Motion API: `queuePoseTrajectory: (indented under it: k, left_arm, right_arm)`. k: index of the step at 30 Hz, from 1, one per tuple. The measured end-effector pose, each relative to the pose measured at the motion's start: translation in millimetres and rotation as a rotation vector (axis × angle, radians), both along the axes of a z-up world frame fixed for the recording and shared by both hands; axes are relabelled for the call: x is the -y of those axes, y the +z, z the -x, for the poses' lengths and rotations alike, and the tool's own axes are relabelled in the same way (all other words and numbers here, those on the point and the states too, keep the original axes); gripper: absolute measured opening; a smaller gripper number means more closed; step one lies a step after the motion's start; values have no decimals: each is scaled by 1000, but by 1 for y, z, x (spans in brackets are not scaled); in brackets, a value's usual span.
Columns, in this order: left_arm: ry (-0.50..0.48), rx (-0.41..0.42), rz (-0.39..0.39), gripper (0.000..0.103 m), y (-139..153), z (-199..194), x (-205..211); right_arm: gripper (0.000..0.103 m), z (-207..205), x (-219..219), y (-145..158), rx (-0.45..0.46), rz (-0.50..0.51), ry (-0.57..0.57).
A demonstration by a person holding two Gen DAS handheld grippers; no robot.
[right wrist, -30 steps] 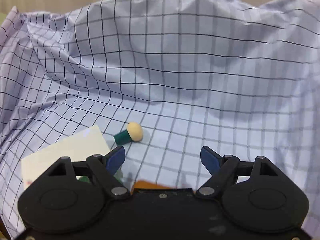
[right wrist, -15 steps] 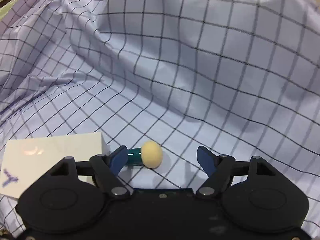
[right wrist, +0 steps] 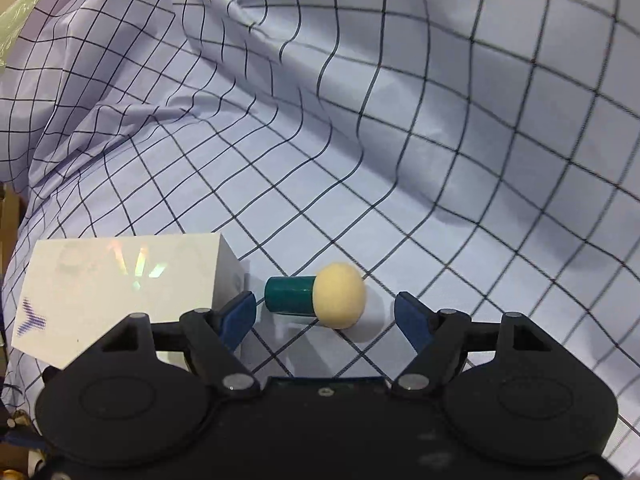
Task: Organize soft objects
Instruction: 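Close the left gripper on the green tape roll while the right gripper closes on the green-capped ball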
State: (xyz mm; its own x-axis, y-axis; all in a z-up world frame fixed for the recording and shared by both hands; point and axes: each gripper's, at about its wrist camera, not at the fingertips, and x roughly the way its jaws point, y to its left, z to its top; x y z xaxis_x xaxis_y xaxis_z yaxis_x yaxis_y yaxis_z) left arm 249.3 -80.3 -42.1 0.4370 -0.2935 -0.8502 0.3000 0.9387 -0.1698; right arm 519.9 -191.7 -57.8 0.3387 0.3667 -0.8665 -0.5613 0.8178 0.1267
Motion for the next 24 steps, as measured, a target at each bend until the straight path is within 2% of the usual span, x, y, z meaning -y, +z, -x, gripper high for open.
queuePoseTrajectory:
  k: [4,6,7,8,13,24]
  left_arm:
    - [7,-3,1,86,0,-3,-2]
    - [12,-5,2,86,0,-5,-3]
    - [14,-6,3,86,0,-5,-4]
    - [18,-6,3,86,1,-6,-4]
    - [23,3,3,86,3,-7,-6]
    - [-3,-12,15,86,-2,-20,9]
  right_arm:
    - [75,-5,-7,-6,-15,14,24]
    - [72,-8,-8,-10,-30,17,27]
    - [62,-9,-7,-11,-38,11,25]
    - [59,-10,-7,-11,-41,2,23]
    - [58,0,-2,-7,2,8,-3]
    - [58,29,41,23,91,3,-313]
